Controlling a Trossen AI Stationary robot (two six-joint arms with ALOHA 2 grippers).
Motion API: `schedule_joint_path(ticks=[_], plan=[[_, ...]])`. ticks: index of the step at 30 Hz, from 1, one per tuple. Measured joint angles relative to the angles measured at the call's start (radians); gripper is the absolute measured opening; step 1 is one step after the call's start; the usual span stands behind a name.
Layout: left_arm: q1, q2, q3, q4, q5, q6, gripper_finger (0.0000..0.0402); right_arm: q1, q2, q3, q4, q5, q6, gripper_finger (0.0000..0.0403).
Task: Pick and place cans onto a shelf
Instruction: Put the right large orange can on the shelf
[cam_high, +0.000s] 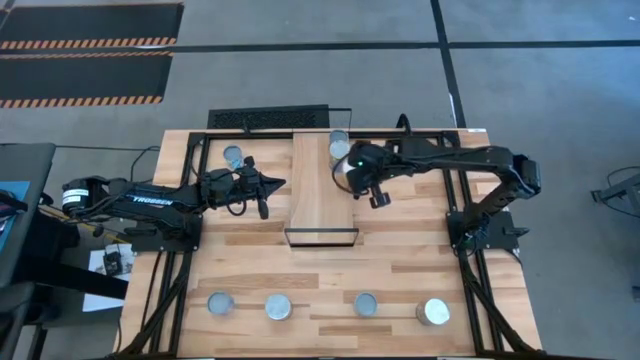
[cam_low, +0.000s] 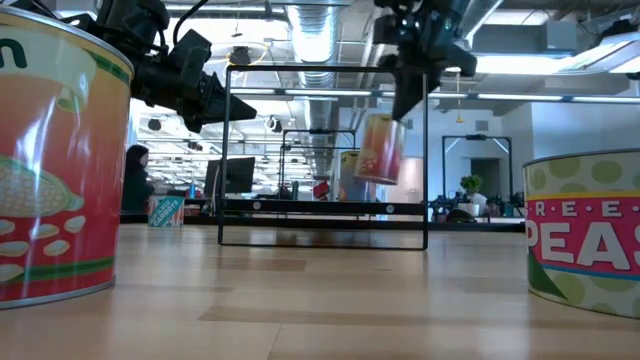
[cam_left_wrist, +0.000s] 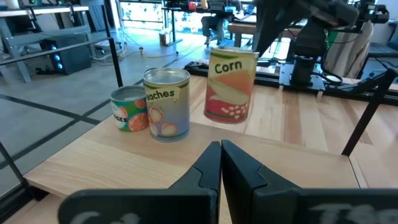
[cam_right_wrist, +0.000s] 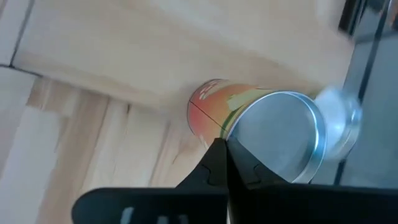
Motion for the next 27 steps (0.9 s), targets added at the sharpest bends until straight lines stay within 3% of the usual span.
schedule_joint_path(ticks=[15, 27], plan=[[0.000, 0.000, 0.000, -0.001, -0.003, -0.001, 0.0000, 0.020, 0.097, 0.000, 0.076, -0.019, -0.117, 0.0004], [0.000, 0.000, 0.000, 0.002, -0.003, -0.001, 0.0000, -0.003, 0.091, 0.008, 0.075, -0.019, -0.142, 0.0007]])
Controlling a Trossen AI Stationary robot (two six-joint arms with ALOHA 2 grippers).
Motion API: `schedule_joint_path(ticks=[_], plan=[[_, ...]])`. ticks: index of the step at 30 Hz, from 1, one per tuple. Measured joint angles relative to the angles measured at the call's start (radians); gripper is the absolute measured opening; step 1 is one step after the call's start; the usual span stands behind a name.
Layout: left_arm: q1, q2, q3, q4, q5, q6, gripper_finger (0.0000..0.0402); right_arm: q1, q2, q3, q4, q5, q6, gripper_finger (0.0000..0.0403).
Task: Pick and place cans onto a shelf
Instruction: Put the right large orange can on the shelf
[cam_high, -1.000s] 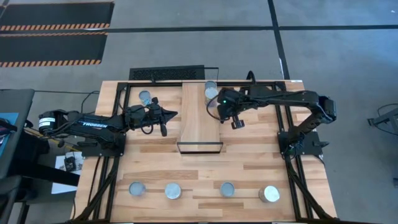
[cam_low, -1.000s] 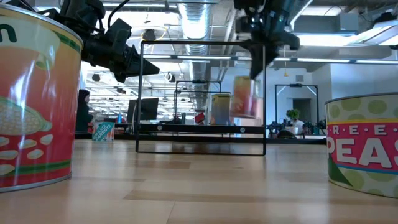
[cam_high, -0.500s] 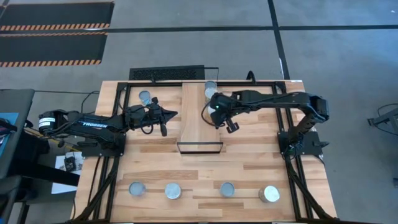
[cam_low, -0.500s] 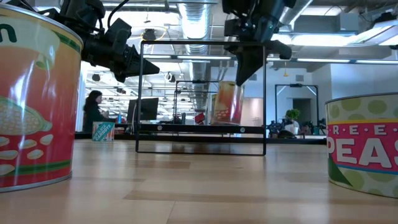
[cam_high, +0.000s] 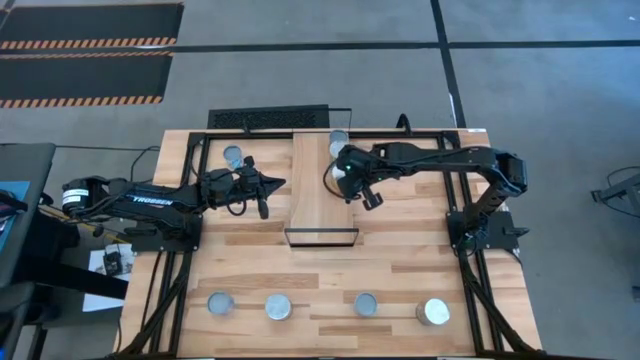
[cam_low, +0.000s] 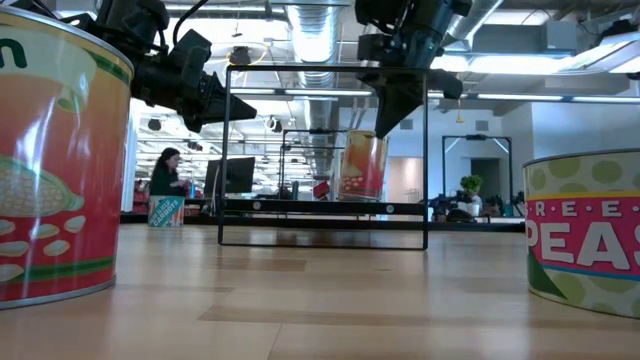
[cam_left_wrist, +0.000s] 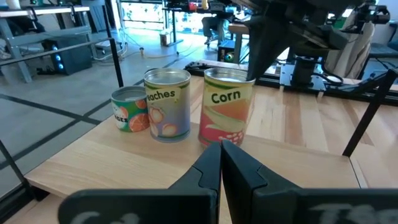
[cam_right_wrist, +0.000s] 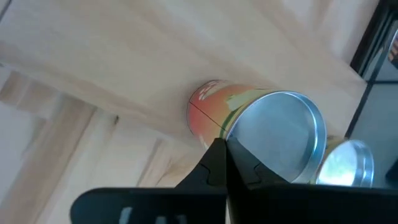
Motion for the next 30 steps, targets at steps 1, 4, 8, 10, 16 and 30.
schedule_joint_path(ticks=[1, 4, 8, 10, 16, 30], plan=[[0.000, 0.000, 0.000, 0.000, 0.000, 0.000, 0.0000, -0.005, 0.000, 0.000, 0.002, 0.000, -0.003, 0.0007], [0.000, 0.000, 0.000, 0.000, 0.000, 0.000, 0.0000, -0.008, 0.000, 0.000, -0.001, 0.000, -0.002, 0.0007], [0.000, 0.000, 0.000, 0.000, 0.000, 0.000, 0.0000, -0.012, 0.000, 0.000, -0.007, -0.005, 0.002, 0.0008], [0.000, 0.000, 0.000, 0.000, 0.000, 0.000, 0.0000, -0.012, 0.000, 0.000, -0.005, -0.006, 0.005, 0.0009], [0.000, 0.000, 0.000, 0.000, 0.000, -0.001, 0.0000, -0.013, 0.000, 0.000, -0.005, -0.006, 0.005, 0.0013], [0.000, 0.000, 0.000, -0.002, 0.000, -0.004, 0.0000, -0.011, 0.055, 0.009, 0.012, 0.012, 0.005, 0.0017]])
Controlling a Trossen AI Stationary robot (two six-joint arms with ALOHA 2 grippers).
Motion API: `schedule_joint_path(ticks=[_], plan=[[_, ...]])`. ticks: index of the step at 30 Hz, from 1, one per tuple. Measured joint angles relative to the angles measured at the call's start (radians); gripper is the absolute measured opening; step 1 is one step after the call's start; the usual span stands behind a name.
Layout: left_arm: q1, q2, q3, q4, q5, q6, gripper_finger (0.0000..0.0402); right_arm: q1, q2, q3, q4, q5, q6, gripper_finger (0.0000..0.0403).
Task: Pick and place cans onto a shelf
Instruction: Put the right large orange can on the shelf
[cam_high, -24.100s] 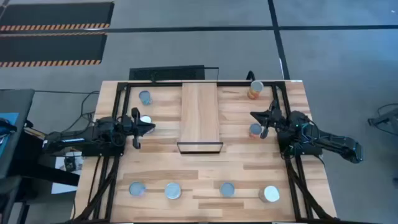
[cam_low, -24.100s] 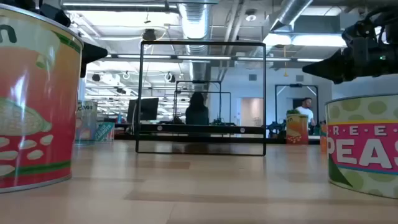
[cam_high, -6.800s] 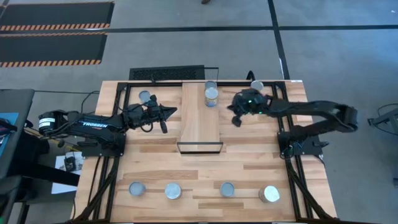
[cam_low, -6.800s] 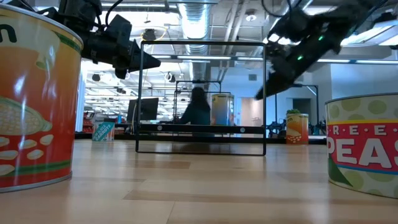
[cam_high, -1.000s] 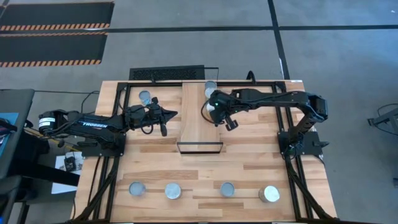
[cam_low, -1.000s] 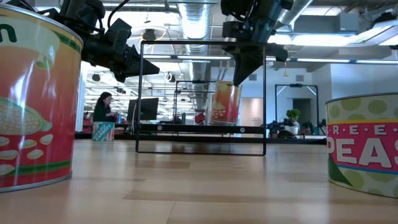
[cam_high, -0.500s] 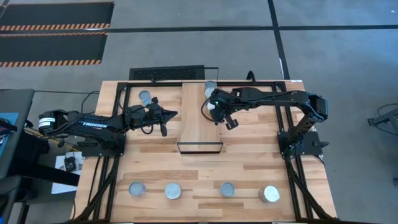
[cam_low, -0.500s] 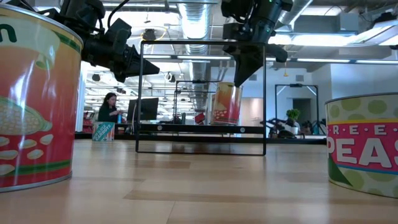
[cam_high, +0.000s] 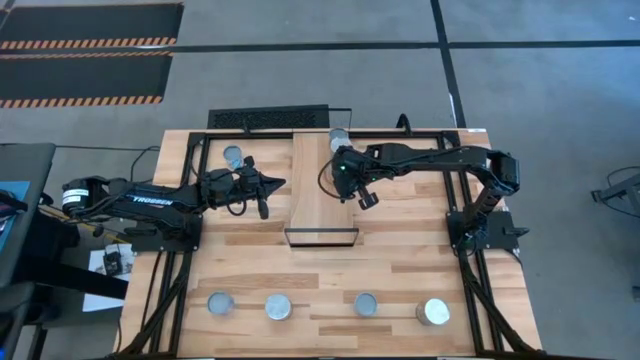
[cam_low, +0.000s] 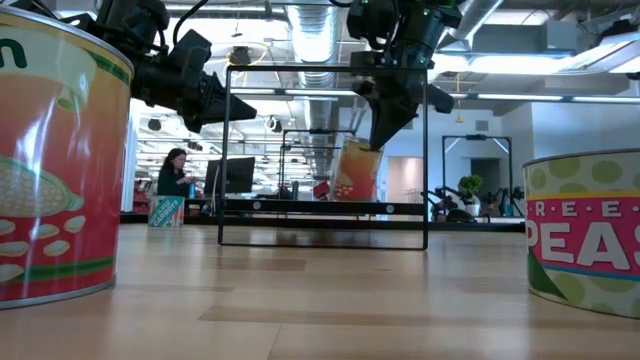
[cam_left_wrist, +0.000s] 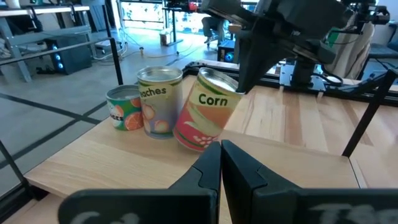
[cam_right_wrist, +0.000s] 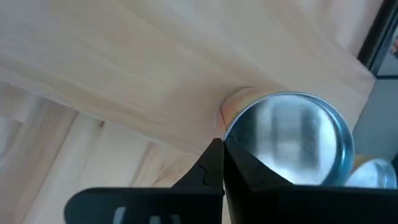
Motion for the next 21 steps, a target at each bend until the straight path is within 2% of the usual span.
schedule_joint_path(ticks=[12, 21], plan=[[0.000, 0.000, 0.000, 0.000, 0.000, 0.000, 0.0000, -0.021, -0.002, 0.070, -0.058, -0.034, 0.019, 0.0014], [0.000, 0.000, 0.000, -0.001, 0.001, -0.001, 0.0000, -0.034, 0.009, 0.070, -0.062, -0.041, 0.065, 0.0045]])
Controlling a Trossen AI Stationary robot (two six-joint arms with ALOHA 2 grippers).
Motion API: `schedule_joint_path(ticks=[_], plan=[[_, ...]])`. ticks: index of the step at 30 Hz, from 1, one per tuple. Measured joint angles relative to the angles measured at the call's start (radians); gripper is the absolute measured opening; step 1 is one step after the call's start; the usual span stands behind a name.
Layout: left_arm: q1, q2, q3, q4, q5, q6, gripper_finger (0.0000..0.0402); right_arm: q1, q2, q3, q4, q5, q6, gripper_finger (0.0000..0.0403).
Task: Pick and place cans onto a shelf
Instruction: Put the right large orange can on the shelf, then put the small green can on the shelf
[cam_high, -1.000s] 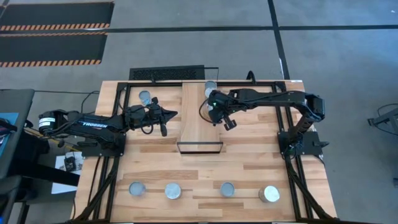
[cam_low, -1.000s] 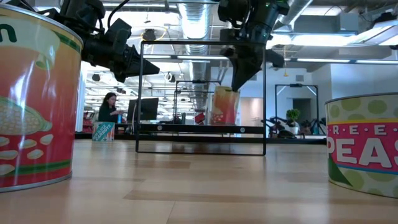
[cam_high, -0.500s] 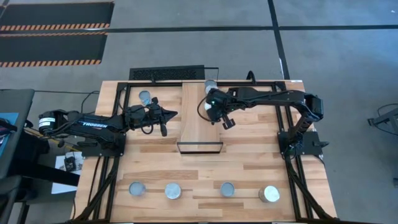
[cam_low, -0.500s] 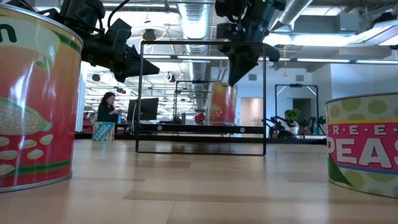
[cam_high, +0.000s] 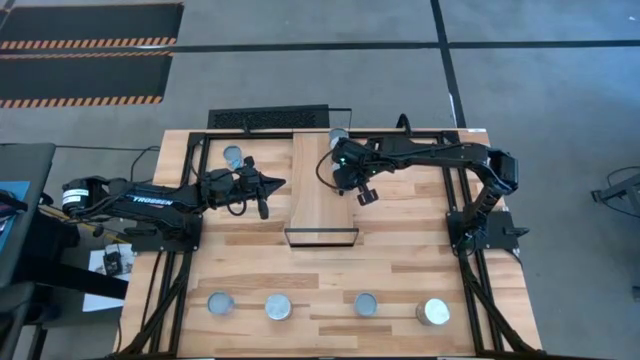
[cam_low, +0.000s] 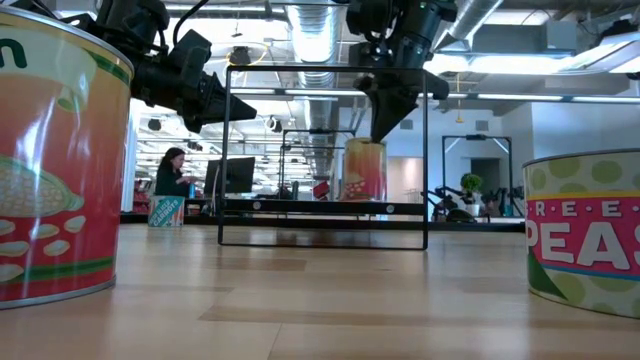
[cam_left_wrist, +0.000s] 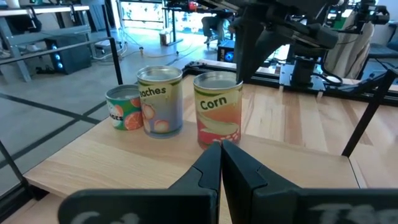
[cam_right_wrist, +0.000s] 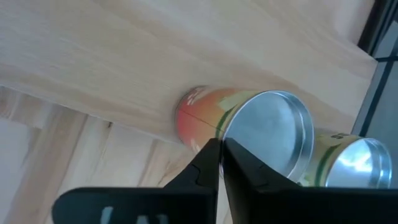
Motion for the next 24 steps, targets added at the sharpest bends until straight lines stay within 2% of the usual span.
schedule_joint_path(ticks=[14, 17, 20, 24], plan=[[0.000, 0.000, 0.000, -0.001, 0.000, -0.002, 0.0000, -0.007, 0.000, 0.000, 0.021, 0.005, 0.019, 0.0061], [0.000, 0.000, 0.000, -0.001, 0.000, -0.002, 0.0000, 0.002, -0.005, 0.000, 0.041, 0.040, 0.018, 0.0061], [0.000, 0.000, 0.000, -0.003, 0.000, -0.002, 0.0000, 0.011, -0.040, 0.008, 0.031, 0.062, 0.020, 0.0053], [0.000, 0.000, 0.000, -0.004, 0.008, -0.002, 0.0000, 0.014, -0.111, 0.009, -0.016, 0.028, 0.093, 0.0016]])
